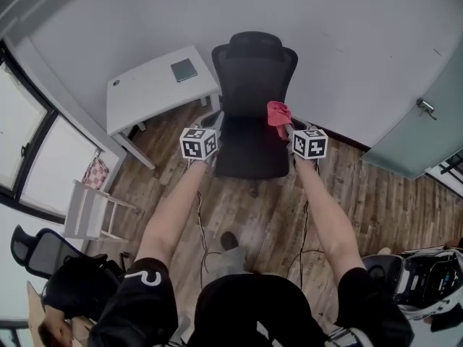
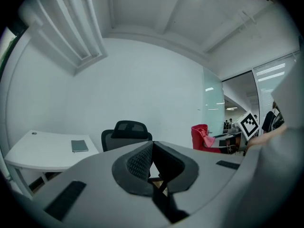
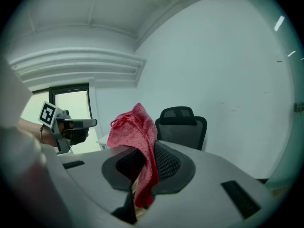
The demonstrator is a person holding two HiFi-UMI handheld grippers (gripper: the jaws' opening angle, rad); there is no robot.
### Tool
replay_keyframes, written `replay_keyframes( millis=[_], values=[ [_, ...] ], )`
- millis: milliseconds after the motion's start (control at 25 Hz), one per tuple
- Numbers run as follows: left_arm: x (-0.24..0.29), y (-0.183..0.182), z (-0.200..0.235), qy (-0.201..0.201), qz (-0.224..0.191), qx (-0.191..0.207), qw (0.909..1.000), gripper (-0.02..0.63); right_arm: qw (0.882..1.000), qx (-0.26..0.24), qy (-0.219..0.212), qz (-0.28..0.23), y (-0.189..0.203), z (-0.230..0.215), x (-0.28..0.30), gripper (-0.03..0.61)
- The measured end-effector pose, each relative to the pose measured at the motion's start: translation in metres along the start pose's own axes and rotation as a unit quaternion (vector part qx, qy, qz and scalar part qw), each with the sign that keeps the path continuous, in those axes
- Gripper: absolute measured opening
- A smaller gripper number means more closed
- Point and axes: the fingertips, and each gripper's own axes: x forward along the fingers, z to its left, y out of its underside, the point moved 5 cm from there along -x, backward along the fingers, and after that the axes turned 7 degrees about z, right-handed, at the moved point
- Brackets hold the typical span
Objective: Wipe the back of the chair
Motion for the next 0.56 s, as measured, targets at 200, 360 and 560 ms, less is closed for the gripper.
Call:
replay_keyframes(
  millis=[200,360,560],
  values=[
    [-0.02,-0.016,-0.025,-0.003,-0.004,0.032,0.9995,0.025,1.0,-0.012,-0.012,-0.012,-0.01,0.016,-0.019,0.064],
    [-0.033,-0.019,-0.041,-0.008,-0.007,0.031,0.9995,0.025,1.0,-0.014,-0.017,-0.019,-0.01,0.024,-0.035,0.064],
    [-0.048,-0.008,-0.054,-0.01,0.005,0.025,0.9996,0.025,1.0,-0.014,-0.024,-0.014,0.0,0.032,-0.05,0.064]
  ],
)
